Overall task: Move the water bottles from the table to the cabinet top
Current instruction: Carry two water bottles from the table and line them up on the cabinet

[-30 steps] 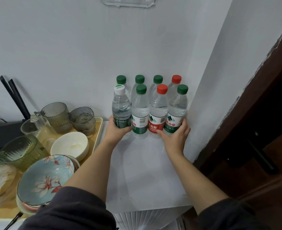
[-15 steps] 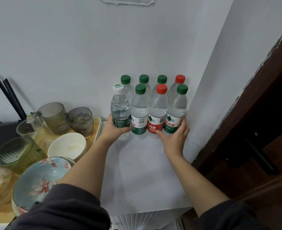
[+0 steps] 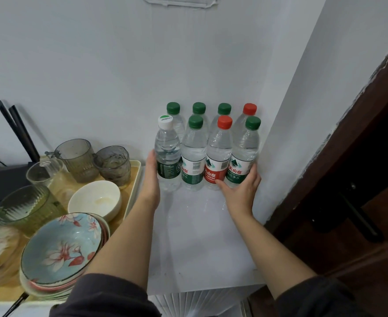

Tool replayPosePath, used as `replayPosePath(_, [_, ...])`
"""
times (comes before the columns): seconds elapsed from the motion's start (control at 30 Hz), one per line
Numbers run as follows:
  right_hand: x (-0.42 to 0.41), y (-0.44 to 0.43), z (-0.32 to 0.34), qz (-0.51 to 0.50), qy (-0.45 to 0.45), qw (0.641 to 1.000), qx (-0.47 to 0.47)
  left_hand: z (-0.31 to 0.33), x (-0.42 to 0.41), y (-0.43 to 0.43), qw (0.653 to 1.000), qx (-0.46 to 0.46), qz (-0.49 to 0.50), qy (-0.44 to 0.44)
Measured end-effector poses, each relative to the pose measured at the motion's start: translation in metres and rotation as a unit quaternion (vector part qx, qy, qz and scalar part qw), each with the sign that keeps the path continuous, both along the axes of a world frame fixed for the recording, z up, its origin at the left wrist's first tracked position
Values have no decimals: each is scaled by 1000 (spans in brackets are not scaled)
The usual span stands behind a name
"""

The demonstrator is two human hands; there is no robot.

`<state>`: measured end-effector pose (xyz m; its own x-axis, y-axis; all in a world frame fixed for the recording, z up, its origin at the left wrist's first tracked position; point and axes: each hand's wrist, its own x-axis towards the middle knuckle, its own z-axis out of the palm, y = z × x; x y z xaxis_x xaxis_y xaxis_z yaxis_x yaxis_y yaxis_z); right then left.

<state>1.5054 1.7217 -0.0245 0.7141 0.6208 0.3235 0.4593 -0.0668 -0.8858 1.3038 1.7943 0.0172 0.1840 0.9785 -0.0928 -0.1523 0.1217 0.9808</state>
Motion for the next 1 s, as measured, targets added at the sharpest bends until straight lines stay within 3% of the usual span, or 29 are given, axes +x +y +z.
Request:
replayPosePath(0.1, [1,0,0,4,-3,1000,-3,10,11,1,995,-43,61,-63])
replayPosePath(0.27, [4,-2,0,13,-2,1000,-10,12,29,5,990,-95,88,-57])
replayPosePath(0.77, [8,-3,-2,-7,-8,1000,-28,14,43,3,986,-117,106,-45])
replayPosePath(1.0, [2,-5,1,-10,1,999,-43,17,34,3,990,-105,69,-62])
